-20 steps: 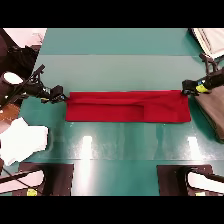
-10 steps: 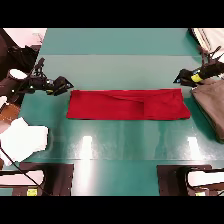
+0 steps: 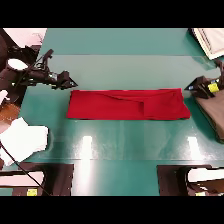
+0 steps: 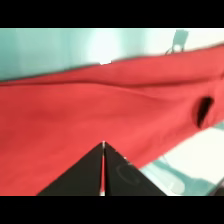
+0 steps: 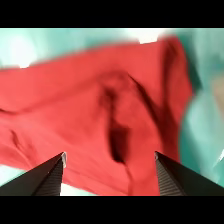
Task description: Fold the shirts.
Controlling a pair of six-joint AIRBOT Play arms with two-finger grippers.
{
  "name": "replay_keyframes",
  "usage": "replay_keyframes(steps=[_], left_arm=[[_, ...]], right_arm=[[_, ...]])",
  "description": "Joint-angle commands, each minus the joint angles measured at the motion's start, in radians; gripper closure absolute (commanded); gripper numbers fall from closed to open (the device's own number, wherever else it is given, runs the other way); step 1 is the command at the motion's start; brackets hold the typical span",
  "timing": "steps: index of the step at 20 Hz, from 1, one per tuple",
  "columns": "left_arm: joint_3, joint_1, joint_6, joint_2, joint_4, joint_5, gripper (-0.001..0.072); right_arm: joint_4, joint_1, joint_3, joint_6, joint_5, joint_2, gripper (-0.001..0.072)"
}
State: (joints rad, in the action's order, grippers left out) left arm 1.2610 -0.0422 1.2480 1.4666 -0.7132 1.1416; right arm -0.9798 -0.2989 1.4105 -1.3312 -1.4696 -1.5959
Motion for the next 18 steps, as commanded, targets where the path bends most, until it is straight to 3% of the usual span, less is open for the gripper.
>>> replay_keyframes(steps=[1,7,15,17,18], left_arm=[[0.005,0.104,-0.008,-0.001,0.002,-0.035,0.0675],[0.005,0.225,-0.006,0.000,0.002,-0.082,0.0676],[0.005,0.250,0.006,0.000,-0.003,-0.086,0.0676],[0.005,0.250,0.009,0.000,-0.003,-0.083,0.0676],[0.005,0.250,0.009,0.000,-0.003,-0.082,0.0676]], right_arm=[[0.022,-0.066,-0.134,0.075,0.024,-0.001,0.0071],[0.022,-0.057,-0.182,0.113,0.079,-0.065,0.0075],[0.119,-0.010,-0.182,0.144,0.098,-0.120,0.0119],[0.117,0.033,-0.182,0.148,0.118,-0.127,0.0186],[0.117,0.045,-0.182,0.148,0.130,-0.126,0.0314]])
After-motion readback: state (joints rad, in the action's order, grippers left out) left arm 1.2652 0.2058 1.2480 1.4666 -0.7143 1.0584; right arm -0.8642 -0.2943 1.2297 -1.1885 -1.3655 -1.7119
